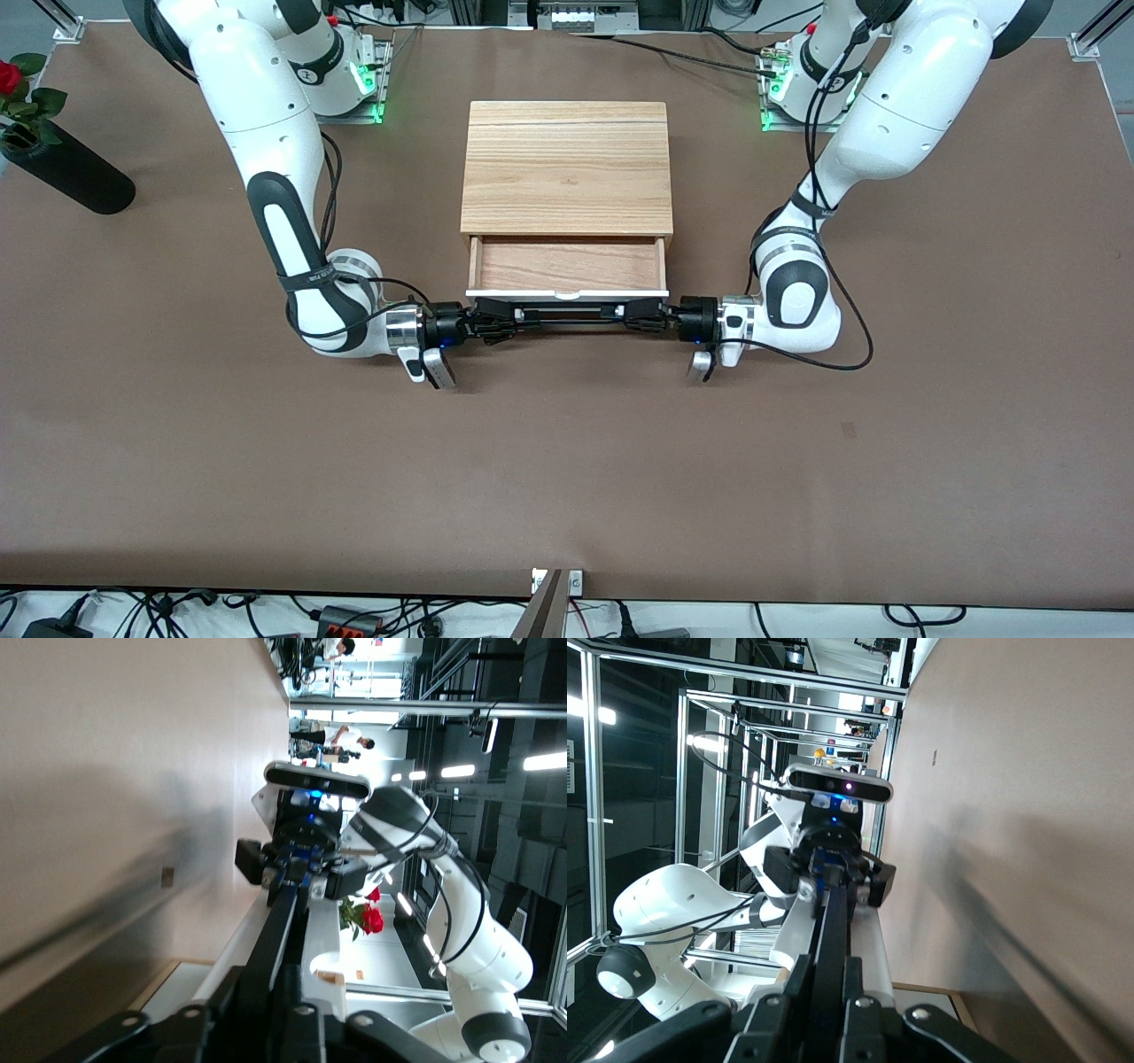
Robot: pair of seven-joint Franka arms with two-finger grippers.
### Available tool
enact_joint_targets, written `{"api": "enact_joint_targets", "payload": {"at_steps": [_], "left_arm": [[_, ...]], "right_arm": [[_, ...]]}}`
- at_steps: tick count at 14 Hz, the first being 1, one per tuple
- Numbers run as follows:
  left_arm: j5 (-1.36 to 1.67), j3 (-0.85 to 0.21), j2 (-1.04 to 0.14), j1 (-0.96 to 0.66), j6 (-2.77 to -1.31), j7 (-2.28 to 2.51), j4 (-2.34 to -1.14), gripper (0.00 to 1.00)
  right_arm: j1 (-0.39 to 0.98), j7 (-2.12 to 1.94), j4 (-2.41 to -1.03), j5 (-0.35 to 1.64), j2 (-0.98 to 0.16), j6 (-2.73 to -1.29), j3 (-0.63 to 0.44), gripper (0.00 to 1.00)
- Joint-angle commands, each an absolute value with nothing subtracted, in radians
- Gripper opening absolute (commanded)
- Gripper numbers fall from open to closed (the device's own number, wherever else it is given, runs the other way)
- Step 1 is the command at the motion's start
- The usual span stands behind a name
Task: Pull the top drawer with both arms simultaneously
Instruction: 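Pull the handle outward with the left gripper and the right gripper together, then open the left gripper and the right gripper, releasing the handle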
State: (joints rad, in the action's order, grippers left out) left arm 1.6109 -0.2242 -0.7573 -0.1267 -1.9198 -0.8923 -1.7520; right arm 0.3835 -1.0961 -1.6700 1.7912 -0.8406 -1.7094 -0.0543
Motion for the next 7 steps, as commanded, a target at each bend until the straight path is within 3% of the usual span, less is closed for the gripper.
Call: {"api": "enact_joint_targets", "payload": {"at_steps": [1,2,3,7], "left_arm": [[1.641,-0.222,-0.767,-0.117,-1.922,-0.873,-1.712,0.76],[1.640,-0.221,-0.765,-0.117,-1.922,-0.874,-1.712,1.00],[1.640,-0.216,-0.764,-0.117,-1.922,-0.879,-1.710,1.00],[1.550,-0.186,-0.762,-0.114,-1.921,-0.887,-1.658,1.00]], "right_arm": [[0.394,-1.137,-1.640,1.792,-0.888,-1.726,-0.049,0.51],[0.396,-1.138,-1.640,1.792,-0.885,-1.741,-0.049,0.88],[0.397,-1.159,-1.643,1.798,-0.885,-1.753,-0.049,1.00],[0.377,-1.160,-1.644,1.787,-0.864,-1.756,-0.049,1.00]]}}
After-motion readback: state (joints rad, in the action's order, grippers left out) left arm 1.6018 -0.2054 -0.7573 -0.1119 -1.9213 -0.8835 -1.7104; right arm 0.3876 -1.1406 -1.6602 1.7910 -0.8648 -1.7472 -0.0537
